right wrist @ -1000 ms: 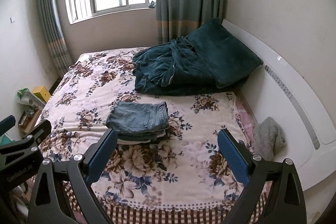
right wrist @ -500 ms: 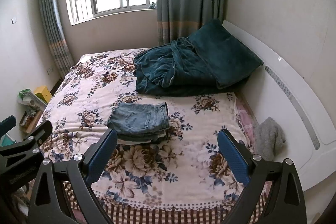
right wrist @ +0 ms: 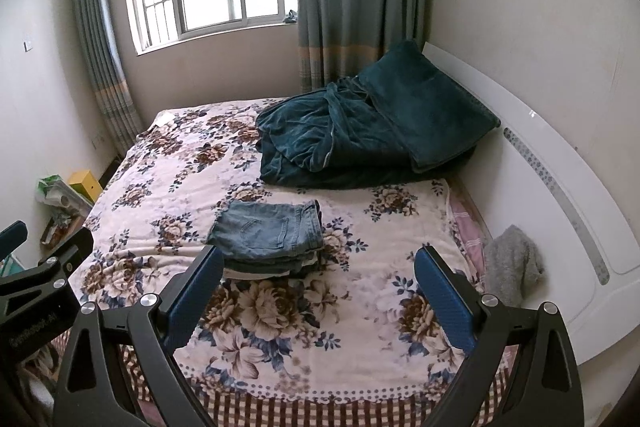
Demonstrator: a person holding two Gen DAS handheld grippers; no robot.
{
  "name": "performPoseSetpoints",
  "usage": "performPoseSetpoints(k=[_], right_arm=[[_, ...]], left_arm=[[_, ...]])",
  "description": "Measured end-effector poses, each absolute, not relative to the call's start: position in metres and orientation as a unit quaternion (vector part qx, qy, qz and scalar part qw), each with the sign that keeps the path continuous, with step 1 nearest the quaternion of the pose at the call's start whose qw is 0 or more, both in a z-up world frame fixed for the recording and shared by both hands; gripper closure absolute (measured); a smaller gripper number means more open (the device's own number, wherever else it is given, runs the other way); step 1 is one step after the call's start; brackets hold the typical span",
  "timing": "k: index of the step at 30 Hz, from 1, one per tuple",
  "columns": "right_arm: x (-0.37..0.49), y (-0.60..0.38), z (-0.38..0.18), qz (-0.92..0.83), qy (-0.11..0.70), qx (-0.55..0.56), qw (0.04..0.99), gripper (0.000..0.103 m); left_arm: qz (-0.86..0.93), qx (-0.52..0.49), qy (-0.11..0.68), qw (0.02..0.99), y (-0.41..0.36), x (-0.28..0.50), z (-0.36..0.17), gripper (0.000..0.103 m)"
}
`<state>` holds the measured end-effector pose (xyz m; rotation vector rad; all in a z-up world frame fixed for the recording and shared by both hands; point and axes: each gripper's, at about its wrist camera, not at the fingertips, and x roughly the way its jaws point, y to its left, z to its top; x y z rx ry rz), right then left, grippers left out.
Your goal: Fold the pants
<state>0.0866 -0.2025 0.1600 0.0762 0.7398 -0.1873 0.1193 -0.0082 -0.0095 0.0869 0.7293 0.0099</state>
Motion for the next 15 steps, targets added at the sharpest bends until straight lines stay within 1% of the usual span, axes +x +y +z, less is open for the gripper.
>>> performPoseSetpoints(k=[15], right_arm=[[0.0788,-0.2030,0.1609,-0.091,0.366,0.041,0.925,0.005]], left_arm=[[0.003,0.044,0.354,0.934,-0.0123,0.1104,-0.0081,0.000]])
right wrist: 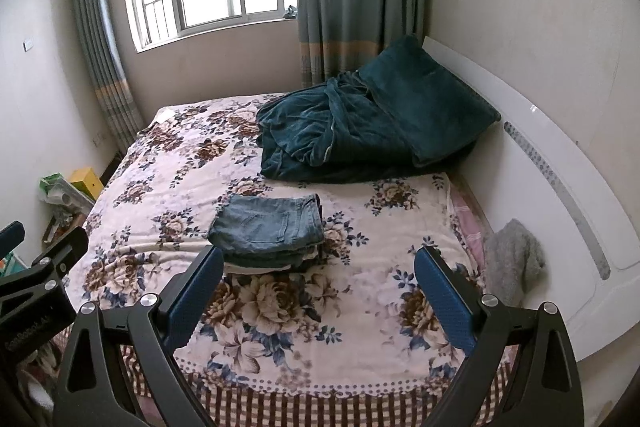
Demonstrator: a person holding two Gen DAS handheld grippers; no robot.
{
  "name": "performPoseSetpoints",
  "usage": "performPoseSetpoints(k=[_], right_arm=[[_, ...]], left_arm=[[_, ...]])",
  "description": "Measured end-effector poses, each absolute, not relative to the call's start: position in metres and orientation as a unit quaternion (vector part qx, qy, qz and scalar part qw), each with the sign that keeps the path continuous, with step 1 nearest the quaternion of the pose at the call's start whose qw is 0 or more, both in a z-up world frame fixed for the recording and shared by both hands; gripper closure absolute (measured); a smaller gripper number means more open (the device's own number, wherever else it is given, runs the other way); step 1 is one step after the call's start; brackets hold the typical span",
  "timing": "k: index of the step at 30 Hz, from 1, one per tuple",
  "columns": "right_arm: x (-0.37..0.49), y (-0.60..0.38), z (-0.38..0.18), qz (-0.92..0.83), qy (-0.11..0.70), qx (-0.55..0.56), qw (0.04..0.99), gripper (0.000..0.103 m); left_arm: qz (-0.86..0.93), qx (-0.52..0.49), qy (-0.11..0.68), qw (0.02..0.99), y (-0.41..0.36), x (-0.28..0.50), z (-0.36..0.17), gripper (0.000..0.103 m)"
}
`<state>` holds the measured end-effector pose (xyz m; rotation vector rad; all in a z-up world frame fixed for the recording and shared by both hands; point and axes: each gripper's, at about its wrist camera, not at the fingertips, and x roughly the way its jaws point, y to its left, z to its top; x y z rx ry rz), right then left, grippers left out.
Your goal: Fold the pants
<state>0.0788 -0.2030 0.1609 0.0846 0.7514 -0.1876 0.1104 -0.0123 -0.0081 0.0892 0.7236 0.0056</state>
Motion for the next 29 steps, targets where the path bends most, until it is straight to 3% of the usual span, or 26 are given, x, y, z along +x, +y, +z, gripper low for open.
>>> performPoseSetpoints(k=[29], right_arm=[[0.0751,-0.2058,0.1599,-0.084,0.368,0.036,0.925,0.001]], left_arm=[[0.003,0.049,0.341,0.939,-0.0174,0.1023,-0.0106,0.000]])
